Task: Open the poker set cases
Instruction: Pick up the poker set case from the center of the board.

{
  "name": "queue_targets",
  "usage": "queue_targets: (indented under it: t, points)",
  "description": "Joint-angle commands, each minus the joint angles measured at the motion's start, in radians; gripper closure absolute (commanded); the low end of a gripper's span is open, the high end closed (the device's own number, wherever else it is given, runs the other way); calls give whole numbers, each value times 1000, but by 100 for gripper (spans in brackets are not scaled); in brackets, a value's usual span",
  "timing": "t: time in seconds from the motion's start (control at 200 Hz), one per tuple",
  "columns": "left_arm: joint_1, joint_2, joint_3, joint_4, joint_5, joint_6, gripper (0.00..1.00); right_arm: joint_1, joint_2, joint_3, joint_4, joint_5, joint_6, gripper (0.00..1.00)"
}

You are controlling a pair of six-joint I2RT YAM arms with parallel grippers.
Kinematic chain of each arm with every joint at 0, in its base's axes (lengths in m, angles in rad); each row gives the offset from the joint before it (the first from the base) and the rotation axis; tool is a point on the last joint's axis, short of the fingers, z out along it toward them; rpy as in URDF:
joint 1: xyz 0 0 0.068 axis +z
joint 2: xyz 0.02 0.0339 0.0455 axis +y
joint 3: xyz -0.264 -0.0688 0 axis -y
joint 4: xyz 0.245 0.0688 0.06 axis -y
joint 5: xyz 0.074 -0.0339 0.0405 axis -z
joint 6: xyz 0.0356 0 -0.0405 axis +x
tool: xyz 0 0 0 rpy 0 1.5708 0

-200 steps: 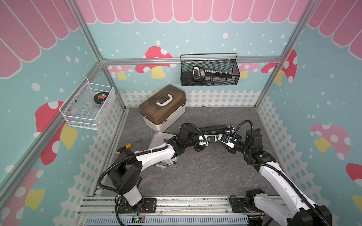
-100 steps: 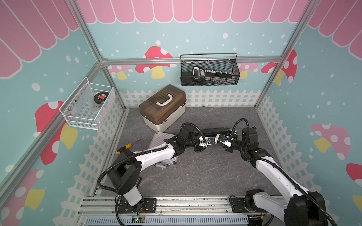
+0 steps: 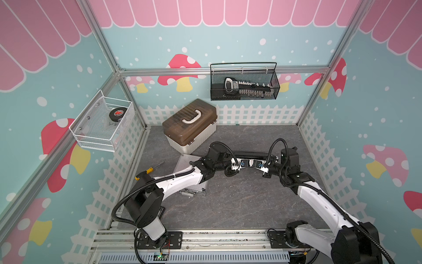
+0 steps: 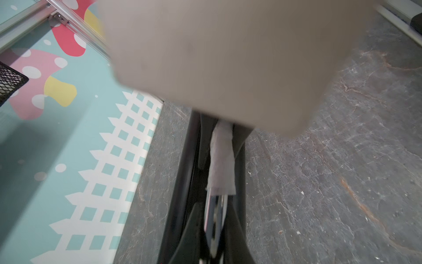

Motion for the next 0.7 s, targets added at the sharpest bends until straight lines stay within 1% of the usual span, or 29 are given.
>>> queue_targets:
  t: [0.0,0.06,0.08,0.125,0.15,0.17,0.215,0.25,0.33,0.43,0.515,0.595,0.64,0.695]
  points:
    - [-14,-66,43,157,55,-55,100,17,-53,-33,35,20,19,100]
    - [-14,-77,38,191,20,-81,100,17,-77,-48,45,9,9,100]
    - [-14,-83,34,209,-1,-96,93,17,-83,-48,40,9,16,100]
    - [-11,-105,23,236,-41,-121,64,17,-89,-41,36,22,54,100]
    - [-8,-120,17,240,-59,-127,52,17,-89,-30,20,32,70,100]
    - [-4,-135,11,237,-69,-129,46,17,-86,-16,-4,34,77,100]
    - [2,-171,7,207,-98,-129,39,17,-76,11,-55,34,86,100]
    - [5,-200,15,148,-128,-120,37,17,-70,23,-82,27,87,100]
    - [7,-264,49,-30,-215,-62,36,19,-71,19,-78,7,98,100]
    - [6,-310,62,-253,-313,111,35,26,-82,-7,-53,2,108,100]
    - [6,-339,29,-326,-397,262,35,29,-91,-10,-40,-12,152,100]
    - [0,-369,-27,-359,-417,398,33,29,-107,-5,-11,-34,219,100]
    - [0,-376,-50,-359,-422,427,32,29,-117,-3,8,-42,255,100]
    - [1,-371,-53,-372,-425,424,30,30,-128,7,14,-59,294,100]
